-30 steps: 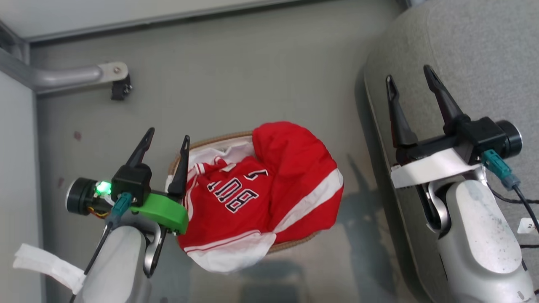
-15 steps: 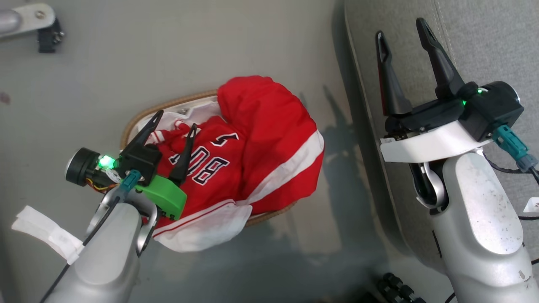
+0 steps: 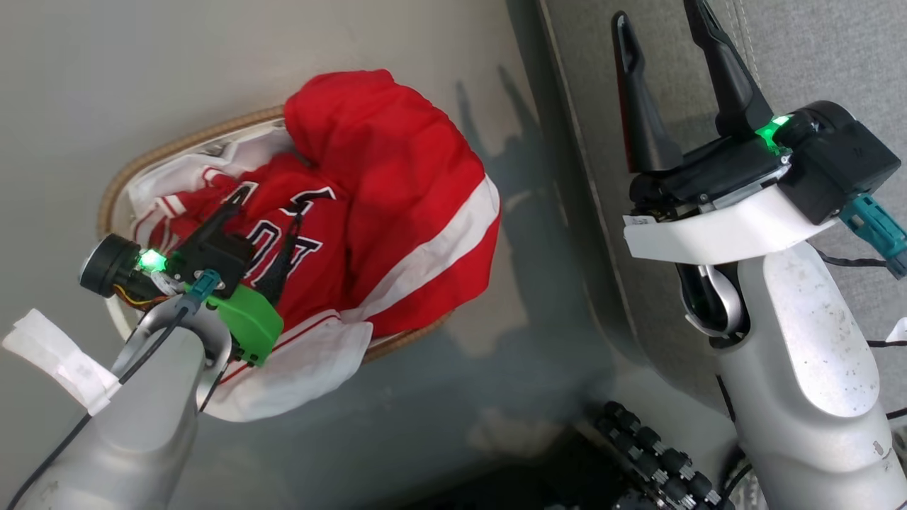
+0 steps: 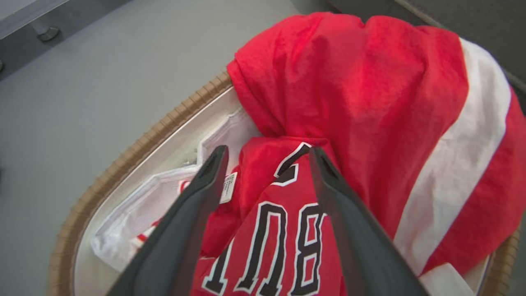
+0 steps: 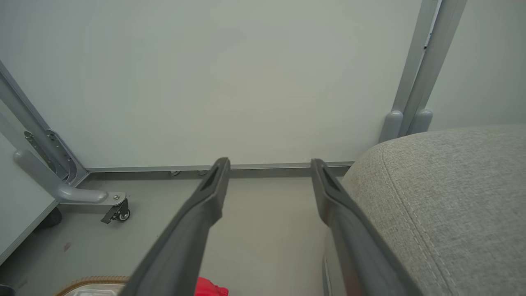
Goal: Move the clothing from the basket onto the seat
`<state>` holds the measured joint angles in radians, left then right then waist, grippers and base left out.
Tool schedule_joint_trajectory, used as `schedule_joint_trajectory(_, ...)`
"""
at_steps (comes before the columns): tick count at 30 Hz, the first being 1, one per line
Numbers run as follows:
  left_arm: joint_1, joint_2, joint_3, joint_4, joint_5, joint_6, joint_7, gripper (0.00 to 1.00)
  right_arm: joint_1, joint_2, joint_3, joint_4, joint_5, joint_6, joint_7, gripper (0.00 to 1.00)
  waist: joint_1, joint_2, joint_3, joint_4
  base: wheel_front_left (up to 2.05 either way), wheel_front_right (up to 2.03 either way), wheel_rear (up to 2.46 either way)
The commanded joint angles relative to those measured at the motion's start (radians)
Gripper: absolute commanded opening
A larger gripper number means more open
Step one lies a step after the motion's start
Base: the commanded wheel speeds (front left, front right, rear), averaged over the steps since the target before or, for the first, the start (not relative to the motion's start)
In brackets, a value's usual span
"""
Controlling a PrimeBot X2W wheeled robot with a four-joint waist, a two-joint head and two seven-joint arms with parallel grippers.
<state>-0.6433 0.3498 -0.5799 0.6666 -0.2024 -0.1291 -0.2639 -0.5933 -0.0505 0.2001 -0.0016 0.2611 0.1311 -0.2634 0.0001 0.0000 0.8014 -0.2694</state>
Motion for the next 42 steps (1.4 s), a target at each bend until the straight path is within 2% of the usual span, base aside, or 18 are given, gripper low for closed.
schedule_joint_trajectory(1, -0.025, 0.017, -0.009, 0.02, -0.017, -0.002, -0.001, 1.0, -0.016, -0.001, 0.004, -0.01, 0.008, -0.001, -0.002, 1.0, -0.0001, 0.0, 0.048, -0.042, 0.0, 0.0, 0.0)
schedule_joint_trajectory(9, -0.117, 0.04, -0.112, 0.216, -0.044, -0.002, -0.001, 1.0, -0.006, -0.001, 0.028, -0.023, 0.03, -0.001, -0.002, 1.0, -0.0001, 0.0, 0.087, -0.073, 0.0, 0.0, 0.0)
schedule_joint_trajectory(17, -0.222, 0.002, -0.199, 0.408, -0.033, -0.001, 0.087, 1.0, 0.002, -0.002, 0.037, -0.025, 0.05, -0.001, -0.002, 1.0, -0.0001, 0.0, 0.101, -0.091, 0.0, 0.0, 0.0)
schedule_joint_trajectory(23, -0.265, -0.03, -0.255, 0.476, -0.059, -0.001, 0.149, 1.0, 0.002, -0.002, 0.048, -0.026, 0.067, -0.001, -0.002, 1.0, -0.0001, 0.0, 0.102, -0.099, 0.0, 0.0, 0.0)
schedule_joint_trajectory(24, -0.27, -0.036, -0.257, 0.483, -0.064, -0.001, 0.148, 0.47, 0.002, -0.002, 0.047, -0.024, 0.068, -0.001, -0.002, 1.0, -0.0001, 0.0, 0.1, -0.098, 0.0, 0.0, 0.0)
schedule_joint_trajectory(25, -0.272, -0.042, -0.258, 0.492, -0.071, -0.001, 0.143, 0.0, 0.001, -0.002, 0.045, -0.02, 0.069, -0.001, -0.002, 1.0, -0.0001, 0.0, 0.096, -0.097, 0.0, 0.0, 0.0)
schedule_joint_trajectory(30, -0.235, -0.076, -0.25, 0.513, -0.106, -0.001, 0.081, 0.0, 0.011, -0.002, 0.038, 0.005, 0.051, -0.001, -0.002, 1.0, -0.0001, 0.0, 0.047, -0.081, 0.0, 0.0, 0.0)
schedule_joint_trajectory(36, -0.186, -0.13, -0.229, 0.517, -0.144, 0.01, 0.012, 0.0, 0.035, -0.002, 0.021, 0.048, 0.008, -0.001, -0.002, 1.0, -0.0001, 0.0, -0.06, -0.037, 0.0, 0.0, 0.0)
schedule_joint_trajectory(40, -0.145, -0.159, -0.201, 0.471, -0.168, 0.022, -0.001, 0.0, 0.06, -0.002, 0.004, 0.079, -0.027, -0.001, -0.002, 1.0, -0.0001, 0.0, -0.144, 0.006, 0.0, 0.0, 0.0)
schedule_joint_trajectory(42, -0.11, -0.162, -0.172, 0.402, -0.179, 0.036, -0.002, 0.0, 0.081, -0.003, -0.002, 0.095, -0.043, -0.001, -0.002, 1.0, -0.0001, 0.0, -0.192, 0.029, 0.0, 0.0, 0.0)
